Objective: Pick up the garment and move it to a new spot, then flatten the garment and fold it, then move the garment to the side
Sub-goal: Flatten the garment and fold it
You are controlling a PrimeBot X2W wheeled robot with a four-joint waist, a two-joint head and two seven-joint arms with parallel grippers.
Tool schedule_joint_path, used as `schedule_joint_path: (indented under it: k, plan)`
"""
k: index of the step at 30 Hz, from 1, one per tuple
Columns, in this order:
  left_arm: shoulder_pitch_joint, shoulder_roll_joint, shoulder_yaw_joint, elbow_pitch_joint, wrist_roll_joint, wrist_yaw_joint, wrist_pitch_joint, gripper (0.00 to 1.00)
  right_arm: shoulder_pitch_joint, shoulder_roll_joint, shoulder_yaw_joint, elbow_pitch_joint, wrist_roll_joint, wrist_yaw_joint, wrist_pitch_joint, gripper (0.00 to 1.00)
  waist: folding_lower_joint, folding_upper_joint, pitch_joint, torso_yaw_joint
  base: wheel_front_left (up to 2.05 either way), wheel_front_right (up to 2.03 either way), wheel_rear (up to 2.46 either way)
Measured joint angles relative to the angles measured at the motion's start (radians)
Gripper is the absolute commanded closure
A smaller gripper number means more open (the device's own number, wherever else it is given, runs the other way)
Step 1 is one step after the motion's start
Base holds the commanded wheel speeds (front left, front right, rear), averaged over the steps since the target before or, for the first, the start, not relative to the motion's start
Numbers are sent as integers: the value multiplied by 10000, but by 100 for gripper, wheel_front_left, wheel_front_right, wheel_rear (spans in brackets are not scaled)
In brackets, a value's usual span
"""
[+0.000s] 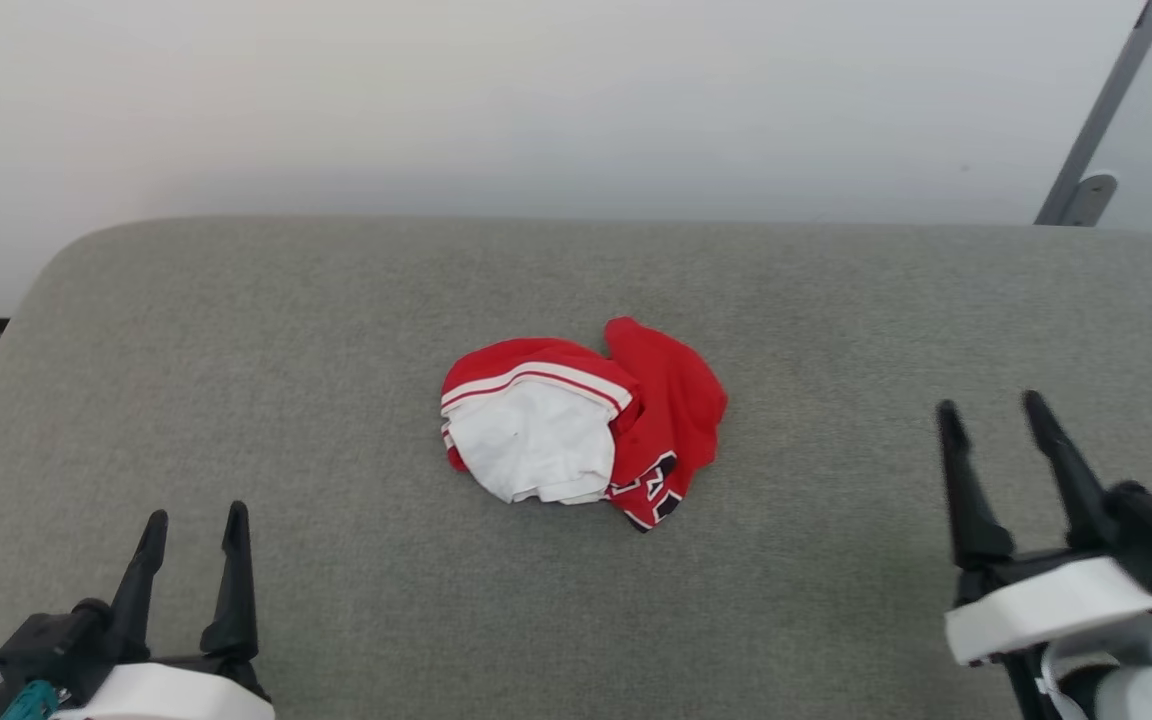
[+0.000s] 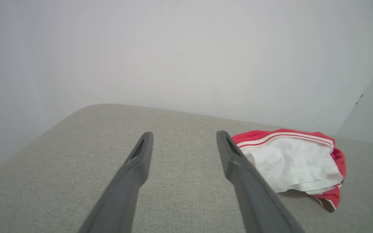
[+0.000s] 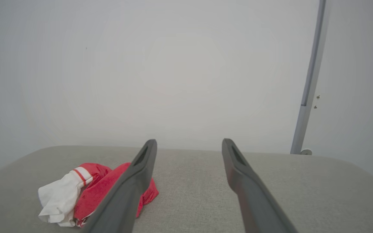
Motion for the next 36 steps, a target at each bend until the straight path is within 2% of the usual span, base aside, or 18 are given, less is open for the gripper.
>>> schedule_joint_path:
  k: [8,14,22,29,30,31,32,36]
  plan:
    - [-385,-437,-21,-12,343,-232,0,0,-904,-738,1523,462,382,0,951,0,-1,0,394,565,0,0,0]
    - [-885,-832,-274,73,476,-399,0,0,-1922,-1302,2481,1285,750,0,2548,0,0,-1,800,1227,0,0,0]
    - [-1530,-1200,-834,196,594,-489,0,0,-3092,-1902,3254,2627,1057,0,4757,0,-1,0,1387,2157,0,0,0]
    - [-1827,-1365,-1260,272,424,-516,0,0,-4069,-2151,4276,4031,1281,2,5450,0,0,-1,1895,2742,0,0,0]
    - [-1866,-1369,-1275,282,385,-516,0,0,-4202,-2161,4395,4263,1338,2,5451,6,0,0,1951,2792,0,0,0]
    - [-1893,-1373,-1290,295,318,-516,0,0,-4331,-2180,4539,4489,1417,2,5455,66,0,-1,1998,2836,0,0,0]
    - [-1898,-1369,-1292,295,290,-516,0,0,-4462,-2186,4640,4665,1501,2,5400,100,0,-1,2042,2867,0,0,0]
    - [-1973,-1335,-1260,322,184,-516,0,0,-5018,-2249,4924,5106,1914,2,5125,100,0,-1,2093,2836,0,0,0]
